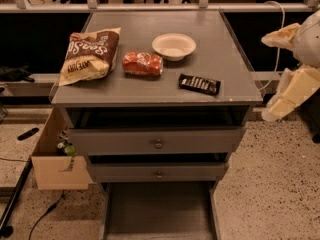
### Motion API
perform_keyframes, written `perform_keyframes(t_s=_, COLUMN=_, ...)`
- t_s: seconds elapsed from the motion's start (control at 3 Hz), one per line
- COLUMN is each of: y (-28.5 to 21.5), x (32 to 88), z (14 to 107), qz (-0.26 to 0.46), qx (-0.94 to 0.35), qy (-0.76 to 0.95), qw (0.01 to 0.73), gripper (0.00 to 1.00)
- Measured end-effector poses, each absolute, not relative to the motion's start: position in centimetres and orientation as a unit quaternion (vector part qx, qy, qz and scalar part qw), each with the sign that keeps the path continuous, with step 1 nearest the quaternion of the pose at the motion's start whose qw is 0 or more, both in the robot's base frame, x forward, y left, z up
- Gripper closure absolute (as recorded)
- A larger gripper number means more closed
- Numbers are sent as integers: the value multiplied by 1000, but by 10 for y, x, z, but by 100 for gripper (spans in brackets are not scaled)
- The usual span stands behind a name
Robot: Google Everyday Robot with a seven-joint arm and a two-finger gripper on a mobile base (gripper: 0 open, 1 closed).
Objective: Place rxbar chocolate into bottom drawer
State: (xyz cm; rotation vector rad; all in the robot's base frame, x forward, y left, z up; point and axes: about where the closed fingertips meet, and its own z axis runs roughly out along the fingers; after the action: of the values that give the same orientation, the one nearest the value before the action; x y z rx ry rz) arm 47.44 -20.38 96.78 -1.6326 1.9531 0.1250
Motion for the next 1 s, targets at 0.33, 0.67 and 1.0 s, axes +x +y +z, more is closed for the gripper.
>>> perform_keyframes(t_s=0.33, y=-190, x=514, z=958, qz=37, qx=-609, qy=729, qw=309, gripper=0)
perform_keyframes(t_s=0.67, y=-182, x=544, z=947, qz=33, qx=-606, qy=729, qw=316, gripper=0)
perform_keyframes(t_s=1.0, y=-183, x=578, z=924, qz=40, qx=-591, qy=744, qw=309, gripper=0)
